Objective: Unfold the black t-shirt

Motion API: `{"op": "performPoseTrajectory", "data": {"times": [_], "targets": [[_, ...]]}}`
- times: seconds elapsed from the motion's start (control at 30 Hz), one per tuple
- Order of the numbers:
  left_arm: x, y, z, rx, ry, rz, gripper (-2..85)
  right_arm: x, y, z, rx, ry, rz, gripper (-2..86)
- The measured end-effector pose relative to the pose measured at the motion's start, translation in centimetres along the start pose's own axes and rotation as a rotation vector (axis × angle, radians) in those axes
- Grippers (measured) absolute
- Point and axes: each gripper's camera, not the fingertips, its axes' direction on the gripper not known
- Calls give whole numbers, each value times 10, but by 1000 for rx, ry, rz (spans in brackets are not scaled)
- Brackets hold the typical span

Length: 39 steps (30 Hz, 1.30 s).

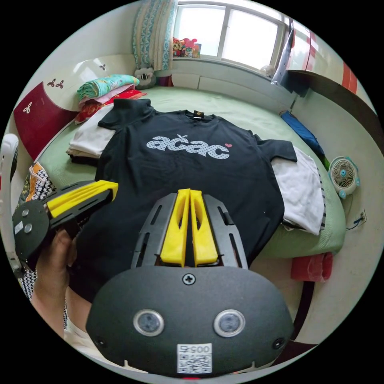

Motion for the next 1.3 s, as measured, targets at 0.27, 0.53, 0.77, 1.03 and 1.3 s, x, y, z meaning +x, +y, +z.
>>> {"op": "performPoseTrajectory", "data": {"times": [0.27, 0.53, 0.77, 1.03, 1.3], "targets": [[-1, 1, -2, 4, 14, -13, -7, -26, 14, -13, 35, 70, -64, -11], [2, 1, -2, -1, 16, -14, -7, -31, 20, -18, 41, 66, -52, -10], [5, 0, -3, 2, 12, -9, -7, -25, 18, -14, 18, 40, -26, -11], [11, -1, -3, 0, 7, 0, -7, -17, 18, -10, -6, 18, -7, -13], [19, -2, -3, -3, -12, 21, -7, -8, 18, -7, -17, -9, 7, -11]]}}
